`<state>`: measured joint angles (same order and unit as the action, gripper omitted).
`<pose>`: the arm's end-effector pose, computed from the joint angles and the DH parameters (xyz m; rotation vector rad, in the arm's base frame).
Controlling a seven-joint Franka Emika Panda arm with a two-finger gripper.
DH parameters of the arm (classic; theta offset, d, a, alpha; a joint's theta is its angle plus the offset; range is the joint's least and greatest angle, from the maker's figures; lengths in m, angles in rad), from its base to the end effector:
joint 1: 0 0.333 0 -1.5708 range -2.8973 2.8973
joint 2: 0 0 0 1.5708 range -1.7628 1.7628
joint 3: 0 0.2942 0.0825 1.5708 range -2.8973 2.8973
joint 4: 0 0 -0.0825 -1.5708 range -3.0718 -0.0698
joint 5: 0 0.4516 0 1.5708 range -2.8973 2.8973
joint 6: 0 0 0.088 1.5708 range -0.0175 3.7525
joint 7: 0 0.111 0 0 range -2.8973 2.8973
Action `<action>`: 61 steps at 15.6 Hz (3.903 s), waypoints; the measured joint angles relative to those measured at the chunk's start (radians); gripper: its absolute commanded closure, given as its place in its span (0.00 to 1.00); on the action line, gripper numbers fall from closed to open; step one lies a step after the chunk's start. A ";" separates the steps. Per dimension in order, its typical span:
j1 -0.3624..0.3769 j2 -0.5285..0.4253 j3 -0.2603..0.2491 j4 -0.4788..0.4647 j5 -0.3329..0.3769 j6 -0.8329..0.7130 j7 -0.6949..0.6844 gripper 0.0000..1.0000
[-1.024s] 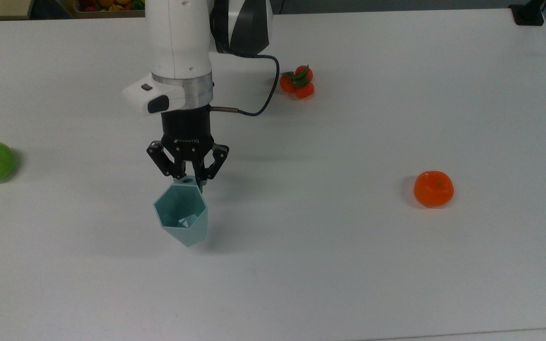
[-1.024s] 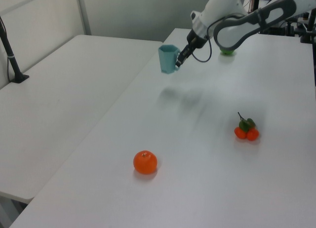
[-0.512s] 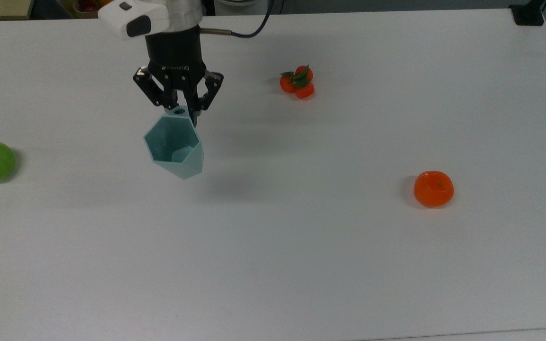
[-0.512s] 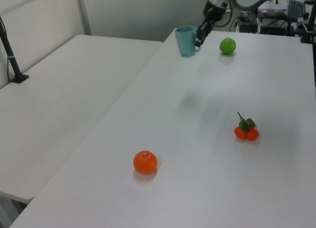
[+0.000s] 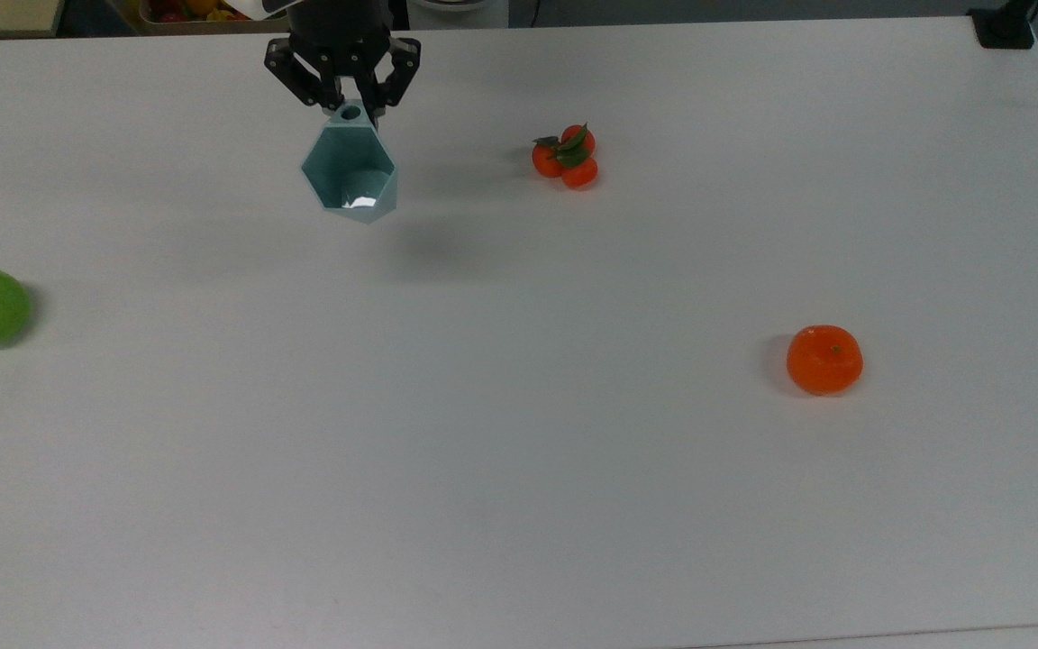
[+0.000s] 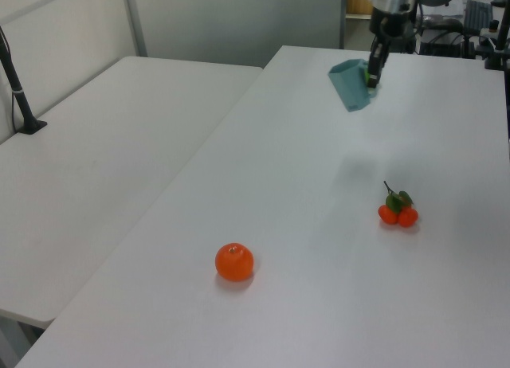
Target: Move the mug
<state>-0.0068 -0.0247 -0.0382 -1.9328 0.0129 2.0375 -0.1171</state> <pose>0.6296 -0.0277 0.4588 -3.1309 -0.1049 -0.2039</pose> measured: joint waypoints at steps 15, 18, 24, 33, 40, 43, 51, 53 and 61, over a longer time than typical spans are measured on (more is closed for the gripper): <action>-0.002 -0.085 -0.055 -0.468 0.000 0.417 -0.137 1.00; 0.001 -0.087 -0.054 -0.490 0.000 0.461 -0.138 0.99; 0.001 -0.095 -0.054 -0.508 0.000 0.486 -0.143 0.73; 0.002 -0.091 -0.053 -0.540 0.000 0.445 -0.144 0.02; 0.005 -0.106 -0.050 -0.371 0.000 0.128 -0.144 0.00; 0.020 -0.118 -0.045 -0.193 0.000 -0.086 -0.142 0.00; 0.038 -0.087 -0.019 0.233 0.068 -0.438 0.187 0.00; 0.038 -0.074 -0.011 0.268 0.079 -0.455 0.212 0.00; 0.039 -0.007 0.010 0.281 0.079 -0.224 0.206 0.00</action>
<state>0.0317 -0.0320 -0.0284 -1.6515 0.0917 1.8131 0.0885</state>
